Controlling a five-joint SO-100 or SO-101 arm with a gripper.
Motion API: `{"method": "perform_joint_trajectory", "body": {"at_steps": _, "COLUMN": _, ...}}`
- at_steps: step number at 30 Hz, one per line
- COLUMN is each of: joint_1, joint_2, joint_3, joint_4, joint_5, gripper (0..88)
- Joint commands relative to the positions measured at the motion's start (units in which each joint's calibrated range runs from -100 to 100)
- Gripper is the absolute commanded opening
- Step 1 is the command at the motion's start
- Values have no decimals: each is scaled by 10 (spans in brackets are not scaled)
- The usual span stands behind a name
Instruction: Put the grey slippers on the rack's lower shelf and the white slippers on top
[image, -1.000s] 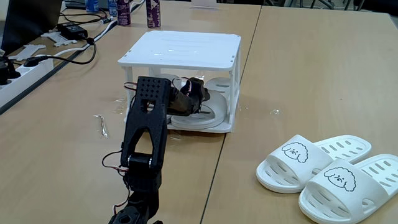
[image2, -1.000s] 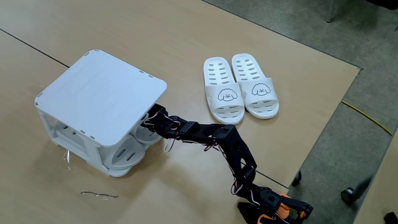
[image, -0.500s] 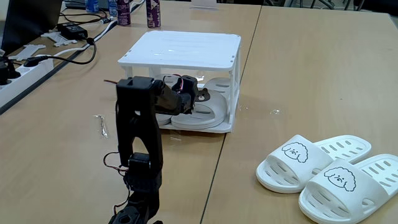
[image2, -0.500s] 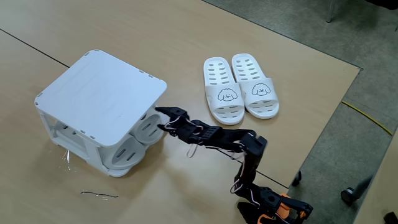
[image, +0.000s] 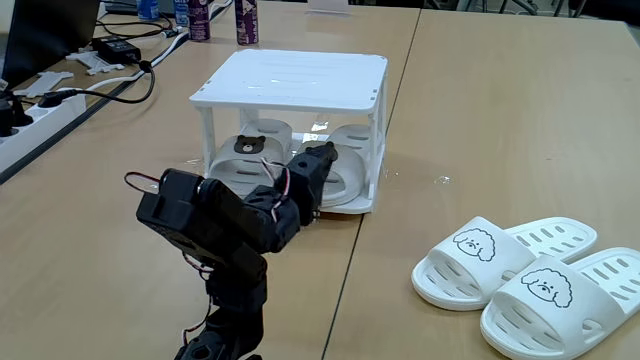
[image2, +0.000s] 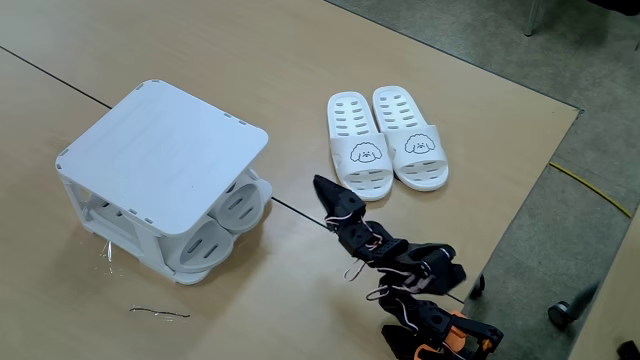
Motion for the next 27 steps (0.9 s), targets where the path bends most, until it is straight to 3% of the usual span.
{"method": "perform_joint_trajectory", "body": {"at_steps": 1, "joint_1": 29, "joint_2": 105, "joint_3": 5, "joint_4": -68, "joint_5": 4, "gripper": 7}}
{"method": "perform_joint_trajectory", "body": {"at_steps": 7, "joint_1": 37, "joint_2": 360, "joint_3": 0, "joint_4": -268, "joint_5": 4, "gripper": 7}}
{"method": "perform_joint_trajectory", "body": {"at_steps": 11, "joint_1": 112, "joint_2": 487, "joint_3": -28, "joint_4": -365, "joint_5": 4, "gripper": 7}}
{"method": "perform_joint_trajectory", "body": {"at_steps": 16, "joint_1": 203, "joint_2": 540, "joint_3": -107, "joint_4": -372, "joint_5": 4, "gripper": 9}}
{"method": "perform_joint_trajectory", "body": {"at_steps": 19, "joint_1": 227, "joint_2": 579, "joint_3": -165, "joint_4": -372, "joint_5": 4, "gripper": 92}}
{"method": "perform_joint_trajectory", "body": {"at_steps": 22, "joint_1": 243, "joint_2": 612, "joint_3": -221, "joint_4": -372, "joint_5": 4, "gripper": 164}}
{"method": "perform_joint_trajectory", "body": {"at_steps": 27, "joint_1": 243, "joint_2": 657, "joint_3": -323, "joint_4": -369, "joint_5": 4, "gripper": 169}}
